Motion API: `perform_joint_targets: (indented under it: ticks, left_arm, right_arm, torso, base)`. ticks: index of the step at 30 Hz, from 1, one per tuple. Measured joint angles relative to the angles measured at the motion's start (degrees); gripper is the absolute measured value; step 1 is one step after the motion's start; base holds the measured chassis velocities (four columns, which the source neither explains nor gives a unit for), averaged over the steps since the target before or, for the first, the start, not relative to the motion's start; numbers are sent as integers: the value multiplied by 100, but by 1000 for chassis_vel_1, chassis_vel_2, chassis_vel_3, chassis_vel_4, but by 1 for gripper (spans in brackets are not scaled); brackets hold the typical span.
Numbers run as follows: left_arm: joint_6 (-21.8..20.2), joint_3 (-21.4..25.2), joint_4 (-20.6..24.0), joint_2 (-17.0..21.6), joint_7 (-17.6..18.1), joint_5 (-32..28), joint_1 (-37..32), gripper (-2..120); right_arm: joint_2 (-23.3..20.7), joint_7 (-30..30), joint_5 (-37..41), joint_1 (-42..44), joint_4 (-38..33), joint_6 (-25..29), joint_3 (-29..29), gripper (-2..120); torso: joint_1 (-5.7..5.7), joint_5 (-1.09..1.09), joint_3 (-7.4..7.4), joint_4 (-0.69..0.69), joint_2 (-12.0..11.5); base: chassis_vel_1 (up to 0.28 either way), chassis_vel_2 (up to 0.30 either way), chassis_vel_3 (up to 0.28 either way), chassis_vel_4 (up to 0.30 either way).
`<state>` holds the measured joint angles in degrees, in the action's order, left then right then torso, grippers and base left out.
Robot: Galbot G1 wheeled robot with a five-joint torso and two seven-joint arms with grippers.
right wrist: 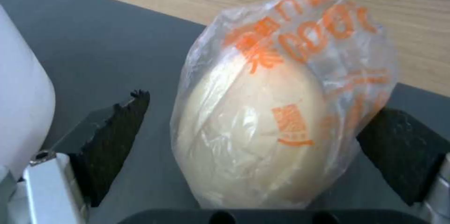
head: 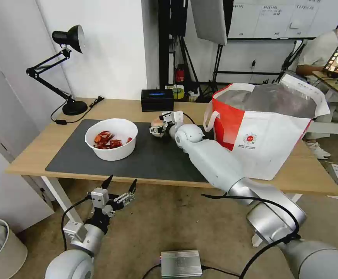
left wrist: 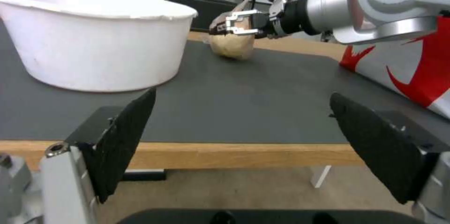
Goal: Pick up the trash from the table and place it into the takeout bag.
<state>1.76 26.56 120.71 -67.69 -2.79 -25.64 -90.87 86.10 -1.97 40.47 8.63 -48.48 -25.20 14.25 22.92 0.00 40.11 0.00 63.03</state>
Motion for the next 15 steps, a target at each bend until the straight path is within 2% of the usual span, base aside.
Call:
perform_joint_targets:
  ticks: [10,12,14,15]
  left_arm:
    - [95,-55,-73,-17,-3,12,27,100]
    - [96,-68,-75,-19,-3,14,30,100]
    - [96,-68,-75,-19,-3,14,30,100]
    - [97,-71,-76,-21,-3,17,31,100]
  right_arm:
    - [25,58,-30,32,127,50,-29,98]
    - [22,73,-34,42,151,105,-31,91]
    - [22,73,-34,42,151,105,-31,91]
    - [16,84,-37,74,157,147,-37,80]
  torso:
    - [0,0,0,0,0]
    - [0,0,0,0,0]
    - [0,0,0,0,0]
    - [0,0,0,0,0]
  base:
    - [0,0,0,0]
    - [0,0,0,0]
    - [0,0,0,0]
    - [0,0,0,0]
